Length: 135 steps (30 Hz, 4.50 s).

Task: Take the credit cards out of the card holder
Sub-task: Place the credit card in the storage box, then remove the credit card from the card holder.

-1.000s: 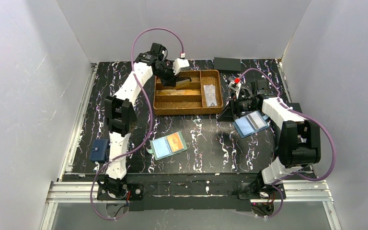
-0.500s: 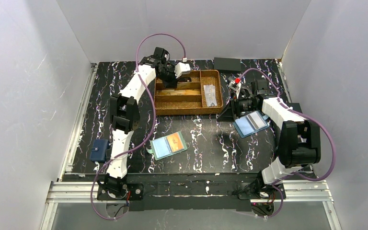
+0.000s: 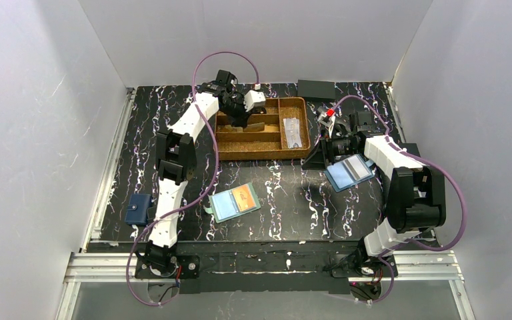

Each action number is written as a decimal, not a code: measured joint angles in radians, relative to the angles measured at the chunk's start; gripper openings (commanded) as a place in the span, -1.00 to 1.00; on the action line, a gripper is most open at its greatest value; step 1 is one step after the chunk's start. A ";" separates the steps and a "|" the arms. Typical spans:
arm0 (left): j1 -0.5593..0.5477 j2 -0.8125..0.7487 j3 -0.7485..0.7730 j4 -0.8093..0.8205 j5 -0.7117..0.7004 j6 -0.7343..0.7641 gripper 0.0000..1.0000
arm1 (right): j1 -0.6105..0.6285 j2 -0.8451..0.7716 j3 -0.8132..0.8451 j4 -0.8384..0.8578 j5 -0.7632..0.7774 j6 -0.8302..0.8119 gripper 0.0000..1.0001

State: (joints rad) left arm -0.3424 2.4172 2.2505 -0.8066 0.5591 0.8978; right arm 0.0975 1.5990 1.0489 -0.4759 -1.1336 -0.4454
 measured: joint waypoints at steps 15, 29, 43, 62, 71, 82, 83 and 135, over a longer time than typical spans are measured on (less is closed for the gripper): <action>0.000 -0.034 -0.071 0.215 -0.188 -0.268 -0.10 | 0.000 0.006 0.000 -0.009 -0.011 -0.013 0.48; 0.117 -0.996 -1.104 0.822 -0.138 -1.159 0.57 | 0.016 0.007 0.088 -0.234 0.058 -0.185 0.41; 0.116 -1.334 -1.657 0.857 0.042 -1.704 0.55 | 0.381 0.016 0.219 -0.233 0.405 0.013 0.20; -0.063 -1.534 -1.943 0.976 -0.111 -1.918 0.52 | 0.554 0.142 0.219 0.033 0.490 0.399 0.08; -0.098 -1.488 -1.992 1.056 -0.174 -1.950 0.40 | 0.560 0.217 0.146 0.192 0.415 0.610 -0.36; -0.100 -1.374 -2.003 1.163 -0.182 -1.957 0.23 | 0.571 0.286 0.146 0.266 0.363 0.698 -0.49; -0.100 -1.363 -2.003 1.170 -0.183 -1.956 0.22 | 0.571 0.291 0.146 0.269 0.363 0.699 -0.49; -0.138 -0.729 -1.699 1.317 0.041 -1.799 -0.50 | 0.405 0.215 -0.012 0.364 0.328 0.684 -0.25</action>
State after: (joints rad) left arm -0.4808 1.6878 0.5518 0.5106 0.5999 -0.9016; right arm 0.5026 1.8137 1.0367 -0.1123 -0.8055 0.2386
